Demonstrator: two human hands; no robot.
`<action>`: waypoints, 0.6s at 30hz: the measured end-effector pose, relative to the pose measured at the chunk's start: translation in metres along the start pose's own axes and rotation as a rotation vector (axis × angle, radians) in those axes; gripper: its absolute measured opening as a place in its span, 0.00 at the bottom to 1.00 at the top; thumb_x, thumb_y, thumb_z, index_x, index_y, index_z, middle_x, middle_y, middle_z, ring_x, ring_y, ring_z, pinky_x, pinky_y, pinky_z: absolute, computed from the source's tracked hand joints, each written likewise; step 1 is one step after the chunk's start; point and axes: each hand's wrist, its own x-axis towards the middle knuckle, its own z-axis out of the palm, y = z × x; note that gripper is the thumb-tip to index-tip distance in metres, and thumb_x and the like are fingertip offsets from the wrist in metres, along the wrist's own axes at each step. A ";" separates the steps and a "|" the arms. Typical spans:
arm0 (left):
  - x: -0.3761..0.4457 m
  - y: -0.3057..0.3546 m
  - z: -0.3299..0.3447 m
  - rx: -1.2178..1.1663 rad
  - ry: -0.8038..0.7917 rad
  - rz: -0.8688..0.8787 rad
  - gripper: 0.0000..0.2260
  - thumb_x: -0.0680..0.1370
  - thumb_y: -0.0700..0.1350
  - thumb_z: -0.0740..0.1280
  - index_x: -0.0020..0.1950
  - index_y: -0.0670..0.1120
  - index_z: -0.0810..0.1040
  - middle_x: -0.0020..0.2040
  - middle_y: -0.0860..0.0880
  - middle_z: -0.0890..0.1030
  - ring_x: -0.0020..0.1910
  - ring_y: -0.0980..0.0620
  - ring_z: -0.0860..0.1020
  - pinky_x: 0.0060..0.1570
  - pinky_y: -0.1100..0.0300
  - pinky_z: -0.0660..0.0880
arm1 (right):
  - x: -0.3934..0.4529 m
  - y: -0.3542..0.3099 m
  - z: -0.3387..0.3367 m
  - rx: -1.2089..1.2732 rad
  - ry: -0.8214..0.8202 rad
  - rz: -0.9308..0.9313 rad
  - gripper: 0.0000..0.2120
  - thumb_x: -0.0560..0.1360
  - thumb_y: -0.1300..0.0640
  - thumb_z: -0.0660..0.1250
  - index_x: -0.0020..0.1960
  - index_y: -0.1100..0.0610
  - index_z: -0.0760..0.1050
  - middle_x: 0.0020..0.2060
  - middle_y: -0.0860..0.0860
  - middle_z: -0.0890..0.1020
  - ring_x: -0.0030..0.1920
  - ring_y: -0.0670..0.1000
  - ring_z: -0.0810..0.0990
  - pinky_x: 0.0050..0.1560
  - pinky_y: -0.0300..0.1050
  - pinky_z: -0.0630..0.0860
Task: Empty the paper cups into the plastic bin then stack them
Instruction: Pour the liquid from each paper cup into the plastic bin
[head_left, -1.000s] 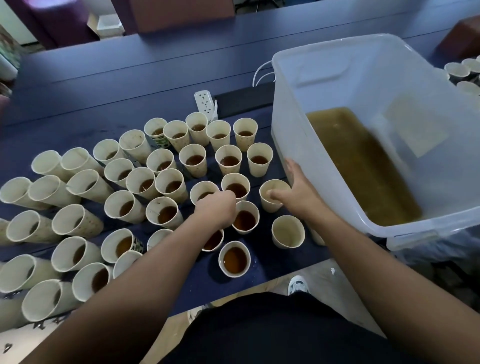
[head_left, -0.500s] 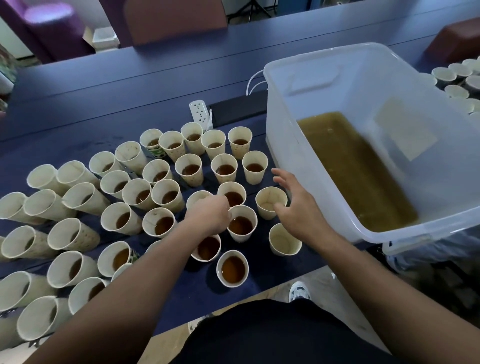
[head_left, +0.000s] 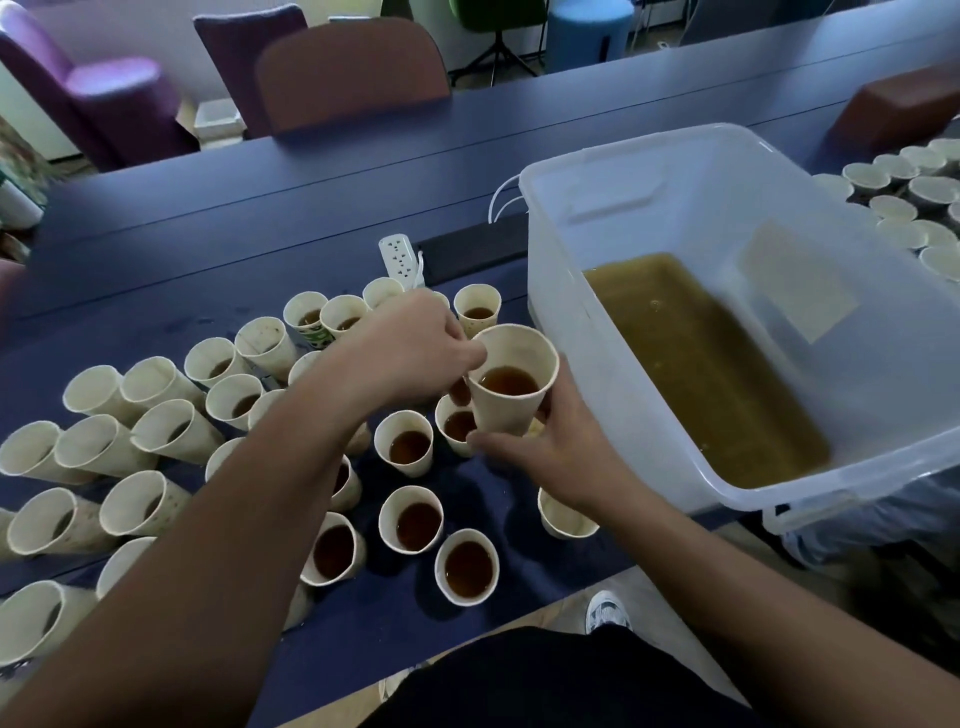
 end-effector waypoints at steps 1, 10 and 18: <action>-0.003 0.005 -0.004 -0.013 0.016 0.010 0.12 0.75 0.46 0.66 0.38 0.39 0.83 0.28 0.44 0.79 0.26 0.51 0.70 0.30 0.59 0.69 | 0.001 -0.006 0.000 0.021 0.055 -0.036 0.39 0.66 0.58 0.82 0.69 0.47 0.65 0.57 0.39 0.78 0.58 0.40 0.77 0.56 0.35 0.75; -0.013 0.032 -0.030 -0.385 0.209 0.152 0.18 0.82 0.58 0.64 0.43 0.47 0.85 0.33 0.51 0.85 0.26 0.52 0.69 0.32 0.59 0.70 | 0.007 -0.049 -0.038 0.095 0.246 -0.218 0.32 0.65 0.60 0.79 0.65 0.58 0.70 0.53 0.50 0.81 0.52 0.46 0.81 0.51 0.39 0.77; 0.017 0.030 0.010 -0.269 0.161 0.242 0.03 0.80 0.50 0.69 0.52 0.53 0.81 0.35 0.54 0.84 0.28 0.61 0.76 0.40 0.58 0.75 | 0.009 -0.071 -0.114 -0.201 0.320 -0.226 0.31 0.67 0.59 0.80 0.62 0.48 0.66 0.51 0.39 0.76 0.49 0.32 0.76 0.46 0.27 0.73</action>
